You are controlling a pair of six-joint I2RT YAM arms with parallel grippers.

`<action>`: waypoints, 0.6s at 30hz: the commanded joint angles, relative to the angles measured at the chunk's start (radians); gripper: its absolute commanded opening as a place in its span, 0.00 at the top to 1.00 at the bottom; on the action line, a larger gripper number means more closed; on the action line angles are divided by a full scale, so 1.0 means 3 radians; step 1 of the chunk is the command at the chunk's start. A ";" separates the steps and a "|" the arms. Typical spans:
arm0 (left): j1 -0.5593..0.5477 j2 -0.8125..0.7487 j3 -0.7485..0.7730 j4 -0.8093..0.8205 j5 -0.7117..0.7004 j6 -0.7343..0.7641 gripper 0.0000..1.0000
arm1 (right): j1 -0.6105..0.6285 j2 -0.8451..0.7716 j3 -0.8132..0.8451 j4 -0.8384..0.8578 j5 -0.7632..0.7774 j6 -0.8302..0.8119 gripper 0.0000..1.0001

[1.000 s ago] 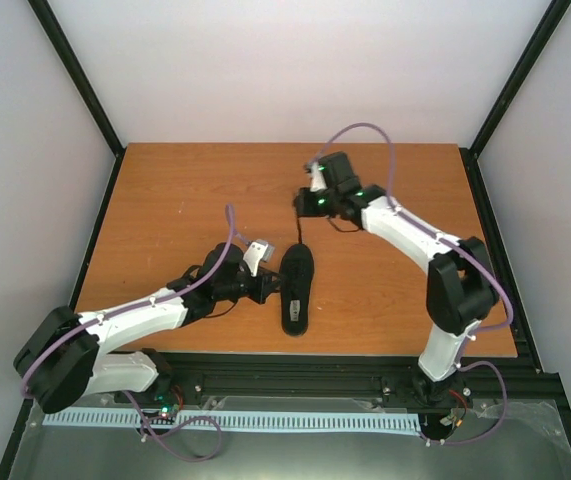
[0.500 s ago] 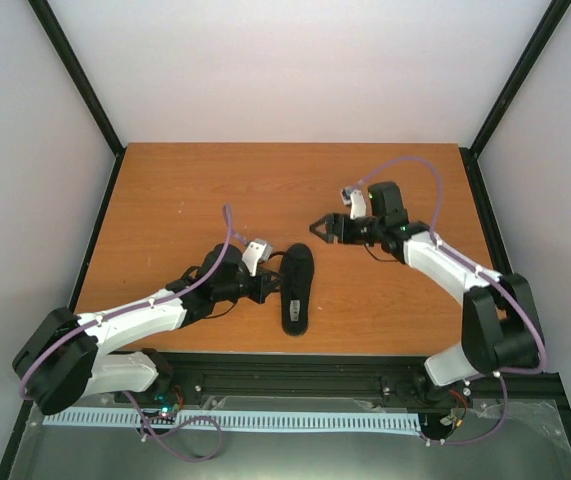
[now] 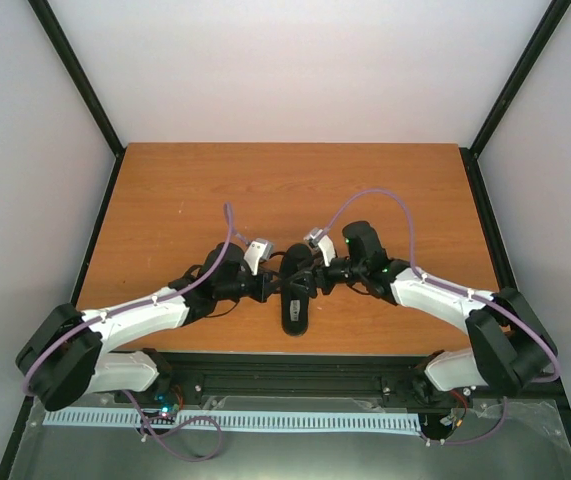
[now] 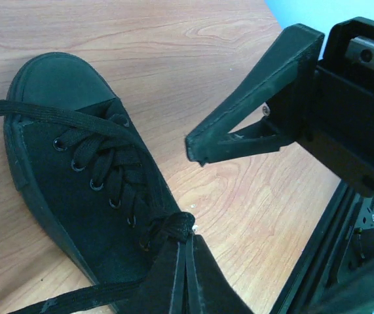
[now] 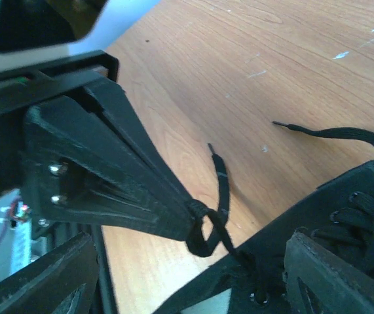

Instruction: Tie the shoes

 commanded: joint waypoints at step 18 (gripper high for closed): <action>0.0009 0.0153 0.0242 0.0040 0.0107 -0.0038 0.99 | 0.0385 0.0494 0.0056 0.0358 0.0710 -0.0537 0.40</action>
